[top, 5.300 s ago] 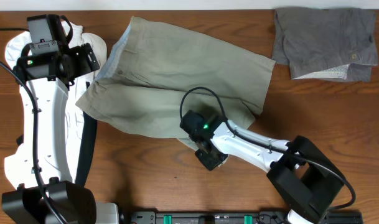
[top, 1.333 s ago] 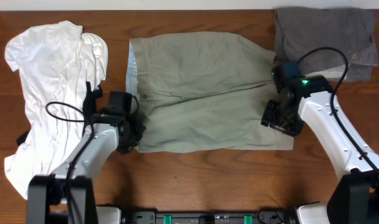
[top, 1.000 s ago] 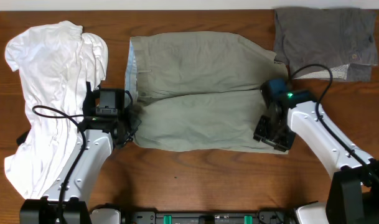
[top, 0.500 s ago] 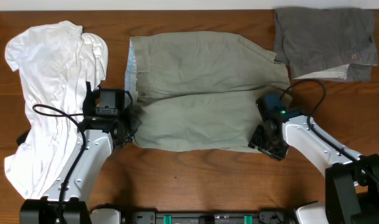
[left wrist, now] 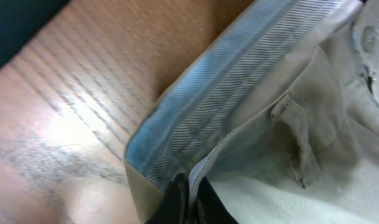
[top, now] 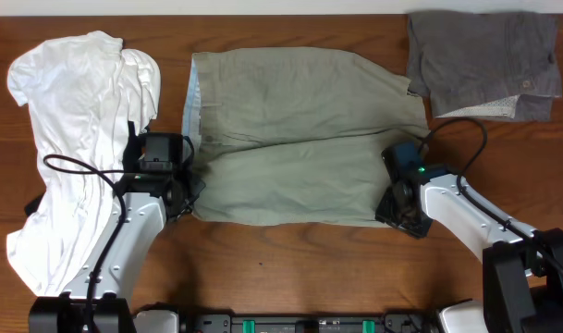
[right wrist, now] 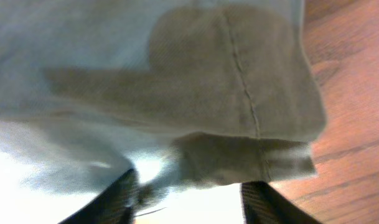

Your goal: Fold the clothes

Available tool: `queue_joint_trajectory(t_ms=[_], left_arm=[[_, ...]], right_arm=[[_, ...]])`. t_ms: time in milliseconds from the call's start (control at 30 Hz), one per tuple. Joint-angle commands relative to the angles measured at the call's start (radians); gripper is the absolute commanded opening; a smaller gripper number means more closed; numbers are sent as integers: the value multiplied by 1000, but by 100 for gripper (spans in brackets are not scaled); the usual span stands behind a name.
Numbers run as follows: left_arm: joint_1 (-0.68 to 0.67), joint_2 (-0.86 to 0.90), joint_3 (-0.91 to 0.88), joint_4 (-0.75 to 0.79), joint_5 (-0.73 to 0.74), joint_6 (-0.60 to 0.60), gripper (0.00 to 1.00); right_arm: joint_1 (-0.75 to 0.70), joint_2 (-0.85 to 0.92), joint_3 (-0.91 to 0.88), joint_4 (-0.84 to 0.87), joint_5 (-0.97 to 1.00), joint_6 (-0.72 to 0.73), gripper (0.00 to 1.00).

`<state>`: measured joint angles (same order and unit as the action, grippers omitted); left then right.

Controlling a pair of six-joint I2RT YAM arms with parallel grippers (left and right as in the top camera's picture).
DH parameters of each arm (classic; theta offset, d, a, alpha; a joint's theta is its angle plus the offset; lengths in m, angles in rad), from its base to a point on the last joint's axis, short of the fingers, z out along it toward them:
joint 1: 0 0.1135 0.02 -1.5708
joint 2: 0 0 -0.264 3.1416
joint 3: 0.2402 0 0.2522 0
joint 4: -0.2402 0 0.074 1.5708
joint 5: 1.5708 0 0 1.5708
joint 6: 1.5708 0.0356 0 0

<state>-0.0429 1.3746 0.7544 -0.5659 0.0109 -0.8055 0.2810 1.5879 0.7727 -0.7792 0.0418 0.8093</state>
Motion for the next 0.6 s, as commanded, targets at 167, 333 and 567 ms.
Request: queue_joint_trajectory(t_ms=[167,333,567], left_arm=[[13,-3,21,-5,-73,41,6],[40,-56,42,-54,-73,76,6],[94,-280,50,-119,-72,80,6]], right_arm=[[-6,13,-31,17,3,5,1],[-10,-34,12,-26,3,3,1],[-84,-201,131,-157,13,-97,1]])
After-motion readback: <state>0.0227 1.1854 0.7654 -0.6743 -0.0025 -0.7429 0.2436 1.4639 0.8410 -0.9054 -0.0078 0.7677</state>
